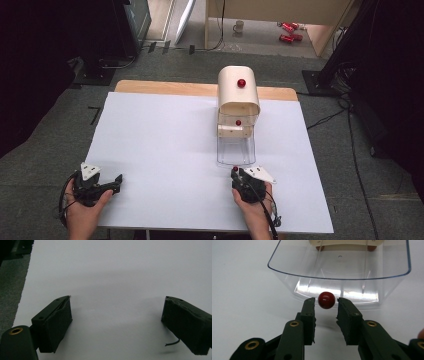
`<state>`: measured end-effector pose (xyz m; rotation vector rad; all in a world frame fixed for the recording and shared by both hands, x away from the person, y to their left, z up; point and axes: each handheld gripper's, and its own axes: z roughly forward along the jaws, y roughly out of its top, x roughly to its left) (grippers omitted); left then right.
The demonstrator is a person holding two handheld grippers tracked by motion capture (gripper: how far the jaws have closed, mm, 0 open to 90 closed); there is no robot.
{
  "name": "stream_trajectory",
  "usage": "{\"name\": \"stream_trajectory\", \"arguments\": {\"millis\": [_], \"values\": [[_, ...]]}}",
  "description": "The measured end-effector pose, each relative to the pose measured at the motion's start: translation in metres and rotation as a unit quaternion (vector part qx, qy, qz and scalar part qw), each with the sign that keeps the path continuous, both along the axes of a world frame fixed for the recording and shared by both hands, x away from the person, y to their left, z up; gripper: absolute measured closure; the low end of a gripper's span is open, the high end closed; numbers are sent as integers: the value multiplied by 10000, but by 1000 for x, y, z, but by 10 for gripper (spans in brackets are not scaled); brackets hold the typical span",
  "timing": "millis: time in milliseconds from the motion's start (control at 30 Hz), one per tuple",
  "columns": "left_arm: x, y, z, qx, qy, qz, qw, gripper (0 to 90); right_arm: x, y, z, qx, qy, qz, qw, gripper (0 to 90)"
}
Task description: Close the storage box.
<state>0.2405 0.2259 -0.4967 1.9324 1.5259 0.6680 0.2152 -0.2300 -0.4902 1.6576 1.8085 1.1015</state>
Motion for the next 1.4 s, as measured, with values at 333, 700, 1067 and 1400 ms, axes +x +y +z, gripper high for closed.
{"name": "stream_trajectory", "arguments": {"millis": [333,700,1067,1400], "values": [[0,0,0,0,0,-1,10000,95,4,1,1,78,34,-44,10000,750],[0,0,0,1,-2,1,10000,95,5,-3,10,117,-38,20,9999,807],[0,0,0,1,-1,0,10000,95,13,-6,14,107,-108,-62,9999,811],[0,0,0,1,-2,1,10000,95,33,-4,18,40,-172,-76,9998,804]]}}
